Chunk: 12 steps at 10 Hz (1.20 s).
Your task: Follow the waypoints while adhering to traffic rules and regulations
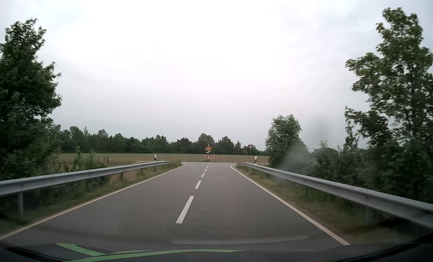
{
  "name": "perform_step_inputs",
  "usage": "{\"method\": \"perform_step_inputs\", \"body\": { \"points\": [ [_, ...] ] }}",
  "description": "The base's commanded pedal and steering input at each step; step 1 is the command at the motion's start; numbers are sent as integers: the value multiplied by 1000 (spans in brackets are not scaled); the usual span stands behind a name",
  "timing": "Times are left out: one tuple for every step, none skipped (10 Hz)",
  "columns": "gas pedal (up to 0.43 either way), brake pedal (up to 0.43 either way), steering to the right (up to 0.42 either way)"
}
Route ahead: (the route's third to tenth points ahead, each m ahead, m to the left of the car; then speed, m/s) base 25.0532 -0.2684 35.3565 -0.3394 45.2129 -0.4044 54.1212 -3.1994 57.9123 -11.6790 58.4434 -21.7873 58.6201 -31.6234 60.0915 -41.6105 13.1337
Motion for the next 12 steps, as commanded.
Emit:
{"method": "perform_step_inputs", "body": {
  "points": [
    [0,232,-2],
    [0,232,-2],
    [0,232,-2],
    [0,232,-2],
    [0,232,-2],
    [0,232,-1],
    [0,232,-1],
    [0,232,0],
    [0,232,2],
    [0,226,3],
    [0,226,4],
    [0,220,4]
  ]
}}
